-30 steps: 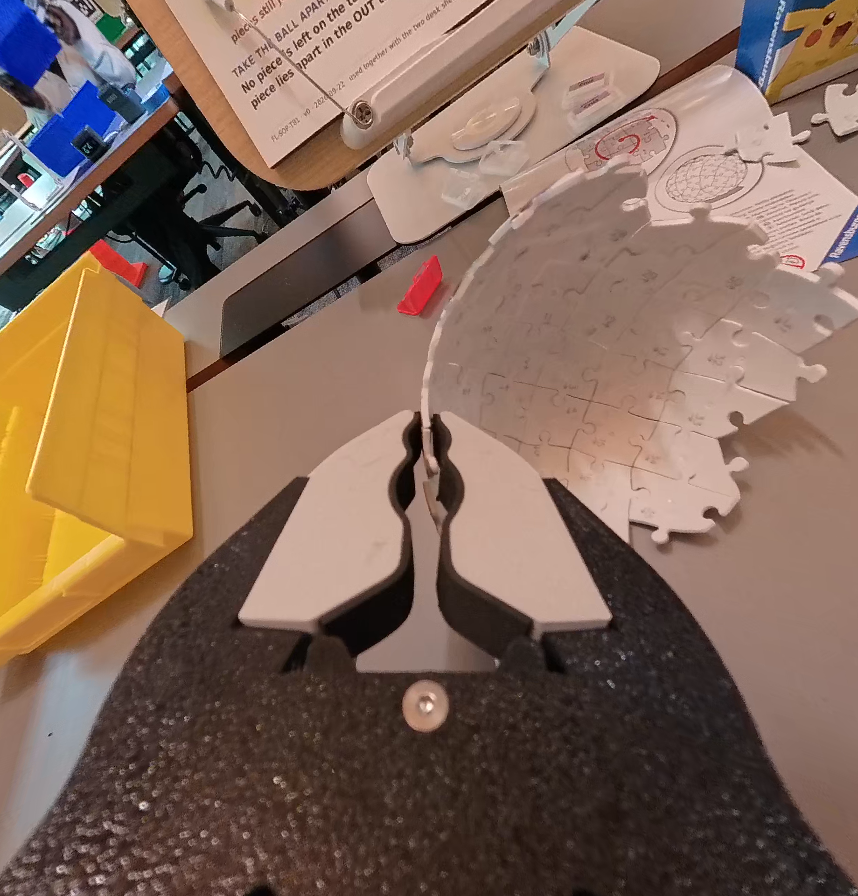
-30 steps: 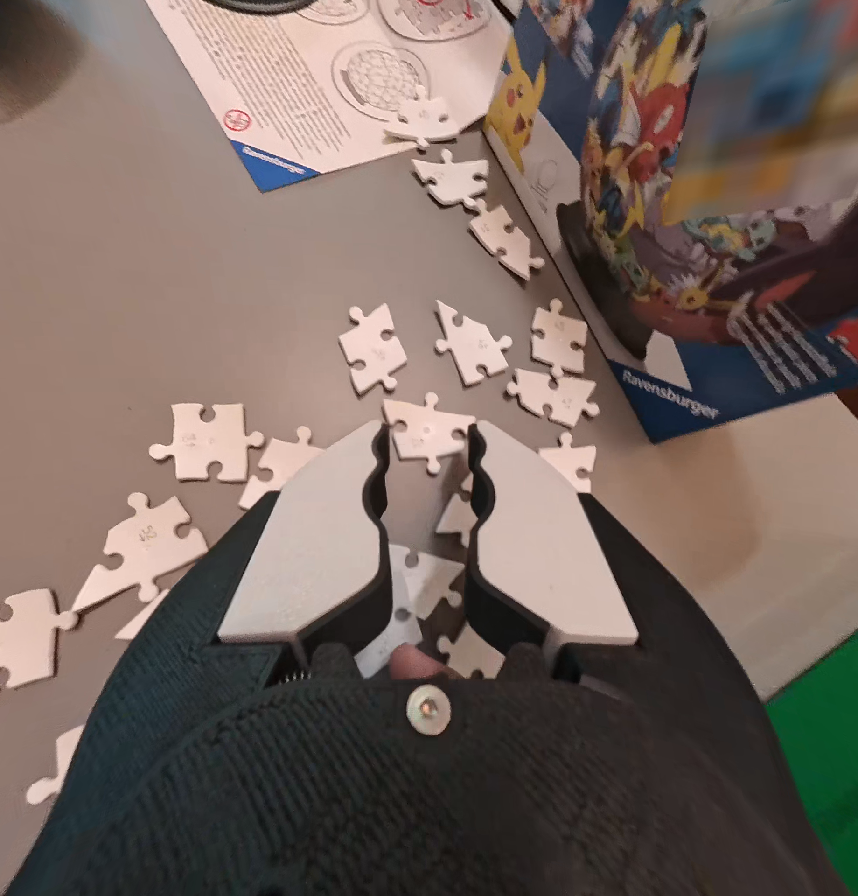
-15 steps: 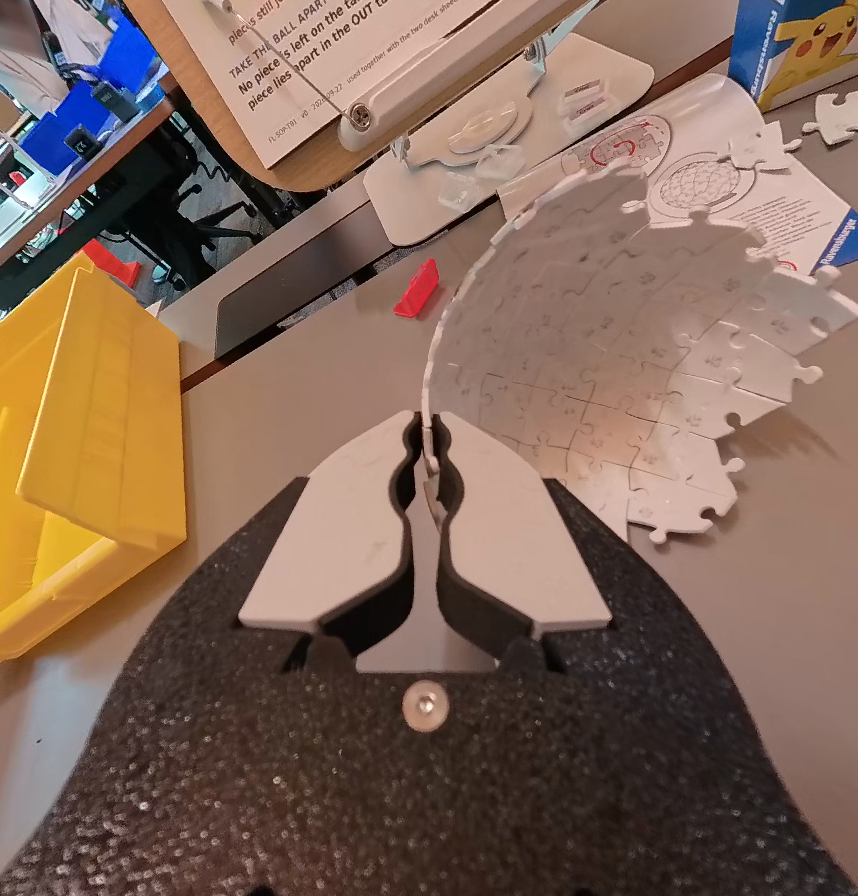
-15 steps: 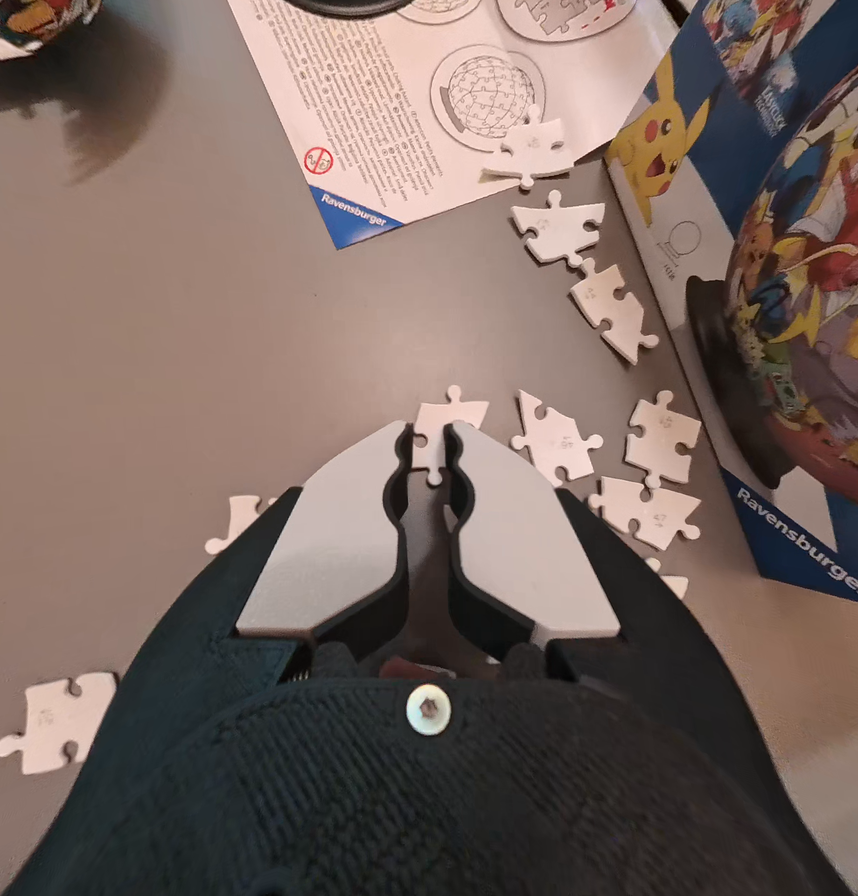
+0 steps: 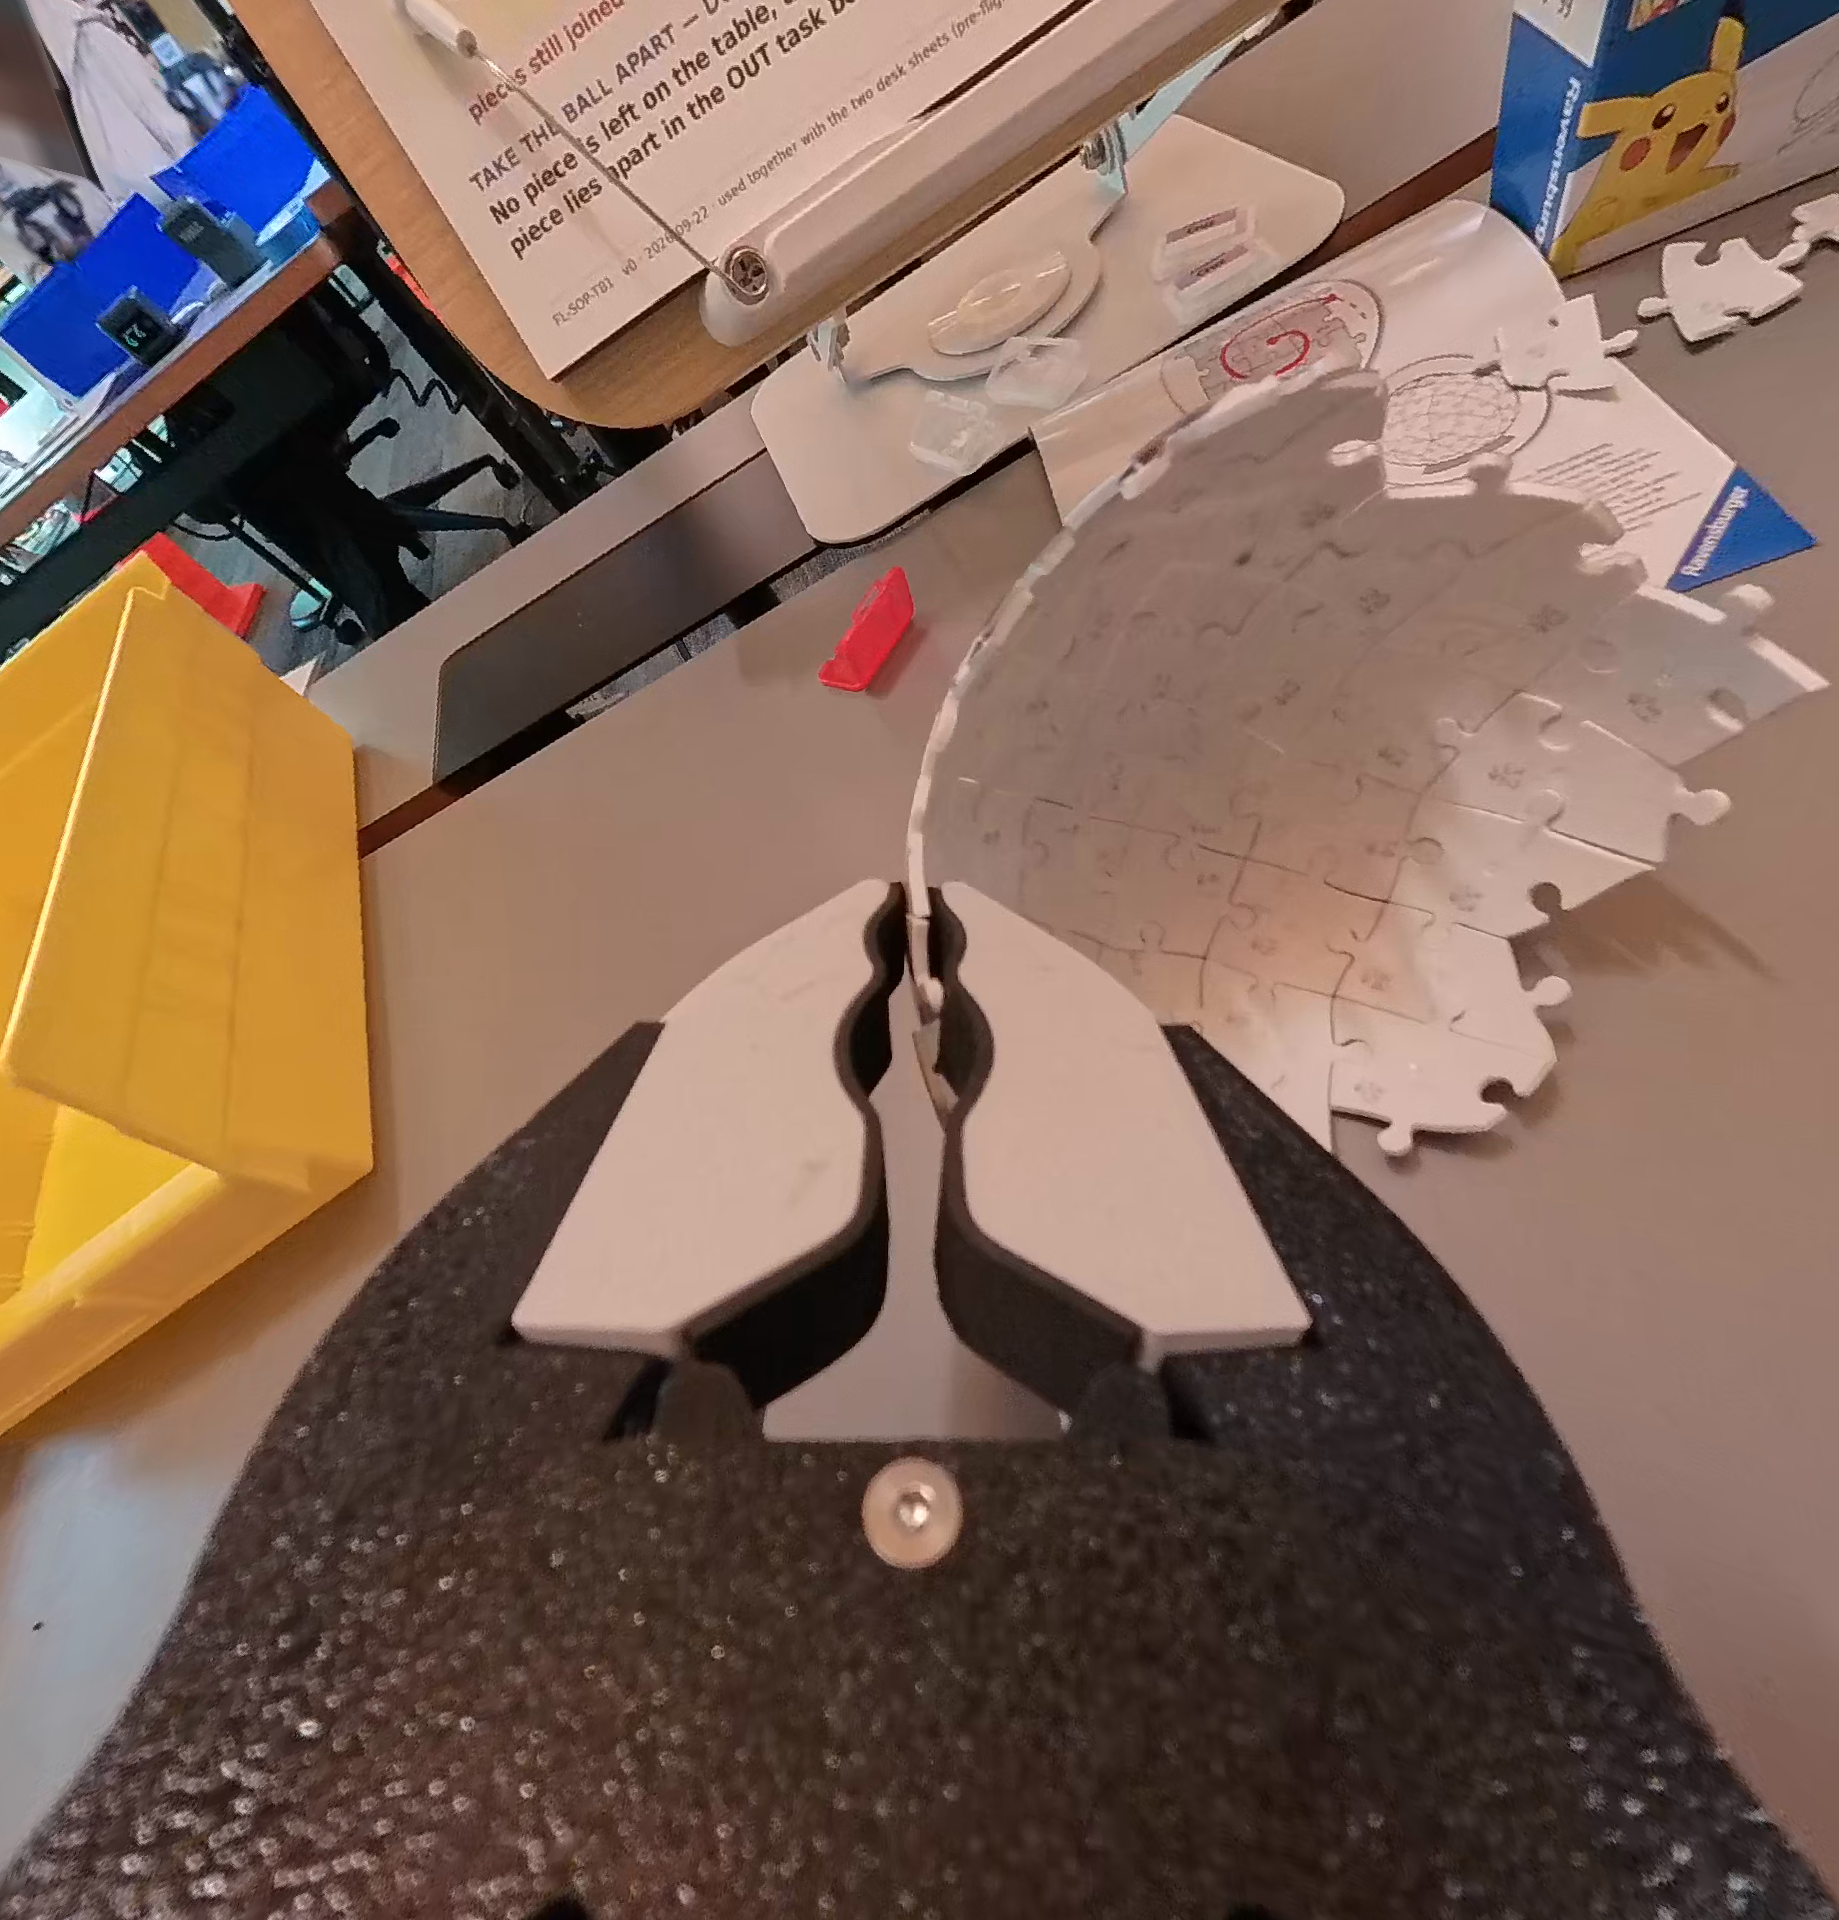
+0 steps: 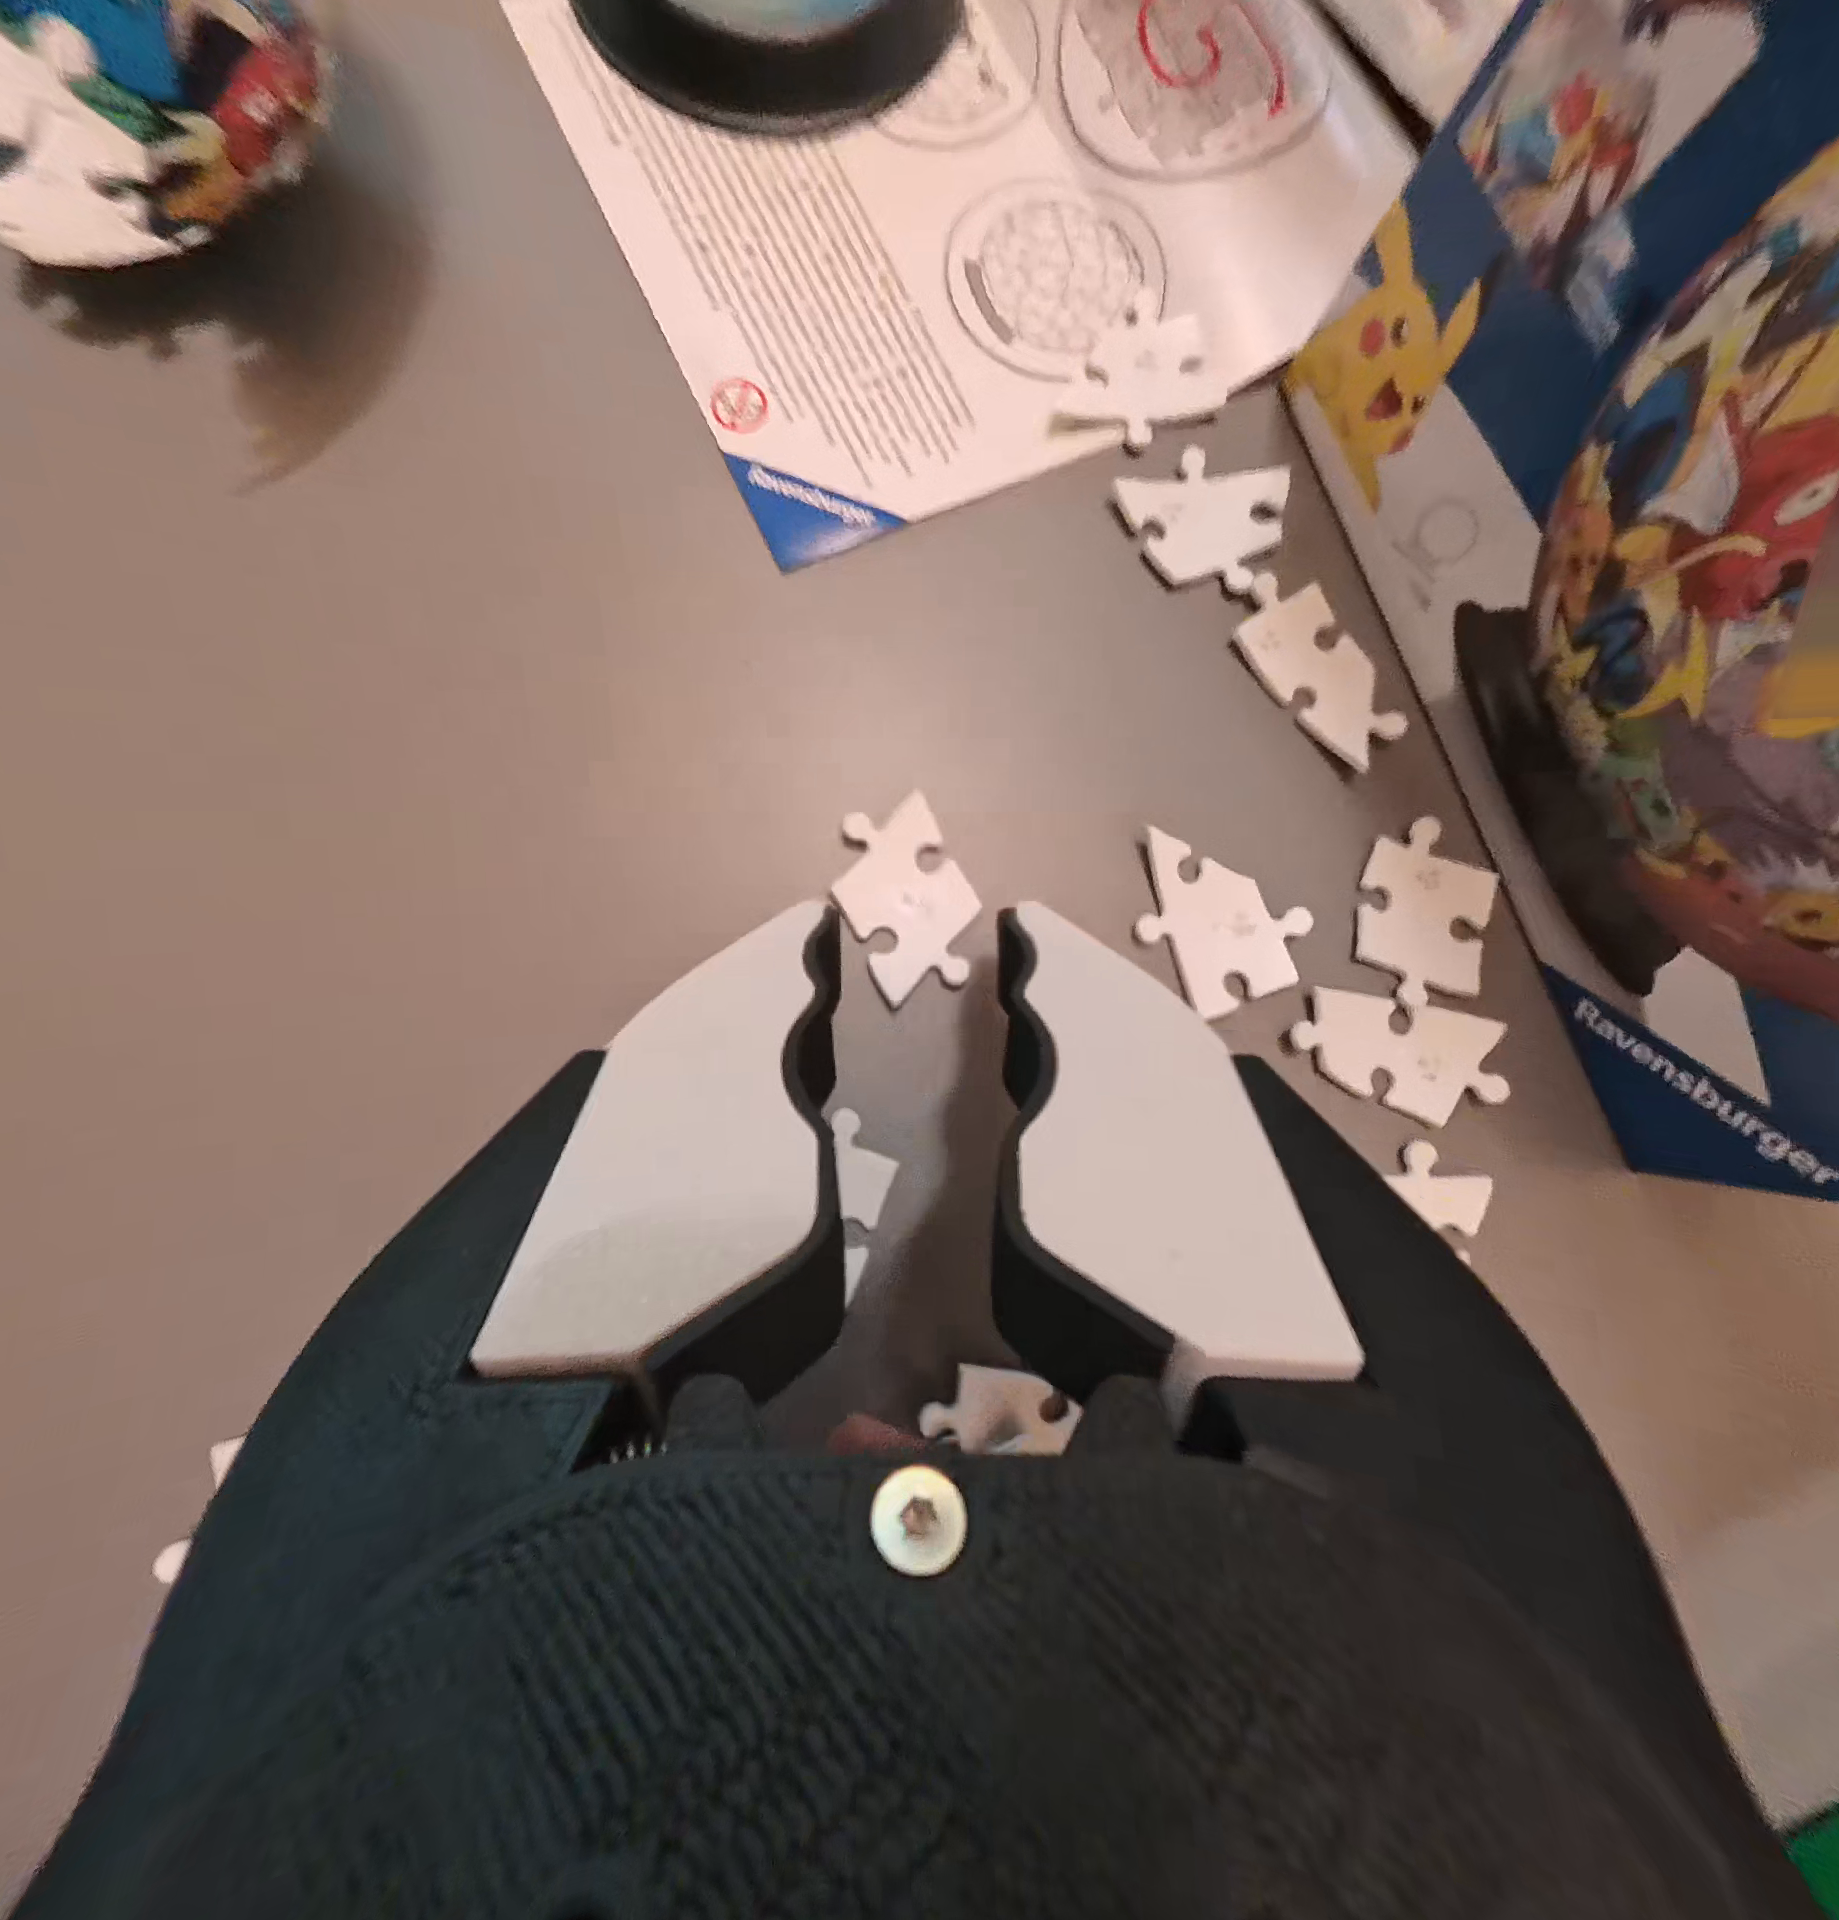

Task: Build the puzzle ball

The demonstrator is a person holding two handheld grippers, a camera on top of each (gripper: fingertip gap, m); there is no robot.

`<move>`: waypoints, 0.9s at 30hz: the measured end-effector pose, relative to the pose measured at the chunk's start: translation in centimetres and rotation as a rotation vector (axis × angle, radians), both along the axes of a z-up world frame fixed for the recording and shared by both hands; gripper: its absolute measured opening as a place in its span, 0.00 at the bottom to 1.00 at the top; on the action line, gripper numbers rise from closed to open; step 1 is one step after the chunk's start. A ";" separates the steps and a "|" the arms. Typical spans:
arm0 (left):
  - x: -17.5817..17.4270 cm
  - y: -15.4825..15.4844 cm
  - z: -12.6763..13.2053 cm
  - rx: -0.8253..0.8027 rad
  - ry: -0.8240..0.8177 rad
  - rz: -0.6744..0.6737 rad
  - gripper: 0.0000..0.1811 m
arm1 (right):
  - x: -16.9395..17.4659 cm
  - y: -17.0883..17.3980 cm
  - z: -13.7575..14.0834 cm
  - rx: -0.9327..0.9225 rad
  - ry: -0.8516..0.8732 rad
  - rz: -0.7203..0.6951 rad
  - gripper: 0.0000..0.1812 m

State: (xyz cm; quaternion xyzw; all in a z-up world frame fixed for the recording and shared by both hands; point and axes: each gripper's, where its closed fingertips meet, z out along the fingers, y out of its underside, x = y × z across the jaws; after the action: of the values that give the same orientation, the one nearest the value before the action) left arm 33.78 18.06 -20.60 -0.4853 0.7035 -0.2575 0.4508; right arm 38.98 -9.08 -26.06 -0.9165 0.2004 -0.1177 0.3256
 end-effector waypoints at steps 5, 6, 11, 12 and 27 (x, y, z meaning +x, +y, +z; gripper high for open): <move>0.1 -0.2 0.1 0.000 -0.005 -0.006 0.01 | -0.7 0.6 -1.4 0.005 0.086 0.045 0.18; 0.1 -0.2 0.1 -0.002 -0.004 -0.005 0.01 | -0.9 0.7 -1.4 0.002 0.088 0.053 0.16; 0.0 -0.1 0.1 -0.008 -0.001 -0.006 0.01 | -1.9 1.6 -1.5 -0.029 0.069 0.132 0.02; 0.0 -0.1 0.1 -0.009 -0.001 -0.007 0.01 | -2.0 1.8 -1.5 -0.040 0.056 0.144 0.02; -0.1 -0.3 0.1 -0.017 -0.008 -0.013 0.01 | -2.9 5.7 -1.4 -0.071 0.018 0.236 0.09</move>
State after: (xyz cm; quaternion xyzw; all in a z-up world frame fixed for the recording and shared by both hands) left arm 33.68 17.73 -20.45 -0.4833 0.7026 -0.2684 0.4480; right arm 36.05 -3.42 -27.45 -0.9458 0.0896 -0.0771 0.3026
